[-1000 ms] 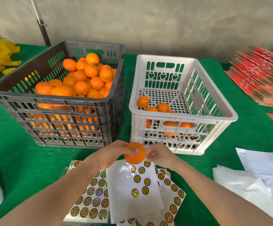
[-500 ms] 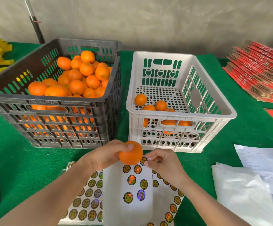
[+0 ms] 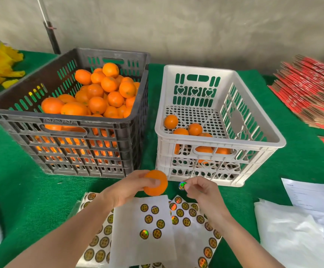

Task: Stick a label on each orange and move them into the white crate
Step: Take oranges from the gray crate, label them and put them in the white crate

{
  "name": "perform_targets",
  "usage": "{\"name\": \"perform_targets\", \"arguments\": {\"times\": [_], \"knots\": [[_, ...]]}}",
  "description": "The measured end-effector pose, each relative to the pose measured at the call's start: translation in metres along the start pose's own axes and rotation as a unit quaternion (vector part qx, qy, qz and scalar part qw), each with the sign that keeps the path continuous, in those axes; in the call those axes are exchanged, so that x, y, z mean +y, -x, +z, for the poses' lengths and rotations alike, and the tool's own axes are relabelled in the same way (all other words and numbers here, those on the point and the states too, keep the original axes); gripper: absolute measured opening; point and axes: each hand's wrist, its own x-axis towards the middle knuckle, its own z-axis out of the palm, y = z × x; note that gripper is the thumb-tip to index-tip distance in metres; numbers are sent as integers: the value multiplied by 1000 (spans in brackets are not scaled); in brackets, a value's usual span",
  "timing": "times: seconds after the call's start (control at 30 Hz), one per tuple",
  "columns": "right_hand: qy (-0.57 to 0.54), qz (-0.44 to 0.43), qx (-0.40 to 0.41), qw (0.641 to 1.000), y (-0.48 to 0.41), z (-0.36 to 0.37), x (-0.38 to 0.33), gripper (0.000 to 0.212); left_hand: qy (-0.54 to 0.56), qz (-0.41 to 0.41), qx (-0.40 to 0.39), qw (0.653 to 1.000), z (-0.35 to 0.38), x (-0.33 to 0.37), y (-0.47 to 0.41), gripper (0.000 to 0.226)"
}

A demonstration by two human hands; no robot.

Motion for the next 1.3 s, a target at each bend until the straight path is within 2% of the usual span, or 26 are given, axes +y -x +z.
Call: {"name": "perform_targets", "arguments": {"times": [0.07, 0.17, 0.3, 0.33, 0.4, 0.47, 0.57, 0.67, 0.77, 0.87, 1.0, 1.17, 1.23, 1.3], "knots": [[15, -39, -9, 999, 3, -3, -10, 18, 47, 39, -10, 998, -3, 4, 3, 74], [38, -122, -41, 991, 7, -7, -32, 22, 60, 79, -2, 995, -2, 11, 11, 84], [110, -223, -88, 965, 13, -6, -54, 23, 90, 112, 33, 989, 7, 22, 22, 79], [128, -237, -92, 959, 13, -5, -58, 23, 106, 119, 30, 987, 8, 24, 24, 83], [135, -244, -96, 956, 13, -3, -63, 22, 168, 125, 6, 978, 11, 25, 26, 96], [78, -212, -91, 970, 12, -1, -65, 23, 260, 122, -23, 958, 13, 24, 27, 97], [-50, -153, -76, 984, 12, 5, -66, 22, 333, 125, -41, 934, 18, 23, 28, 83], [-73, -166, -73, 981, 13, 10, -68, 20, 364, 145, -28, 919, 24, 23, 26, 74], [-40, -197, -80, 976, 13, 11, -74, 26, 435, 143, -45, 888, 26, 27, 27, 69], [47, -245, -85, 965, 11, 13, -79, 25, 465, 125, -45, 875, 27, 32, 29, 85], [163, -316, -63, 932, 9, 20, -83, 17, 467, 130, -50, 873, 30, 39, 31, 96], [216, -354, -19, 910, 6, 24, -84, 12, 465, 142, -35, 873, 32, 44, 35, 97], [230, -372, -2, 899, 6, 26, -84, 12, 458, 149, -26, 876, 32, 45, 36, 94], [251, -391, 10, 885, 7, 27, -84, 10, 444, 155, -19, 882, 32, 45, 37, 81]]}}
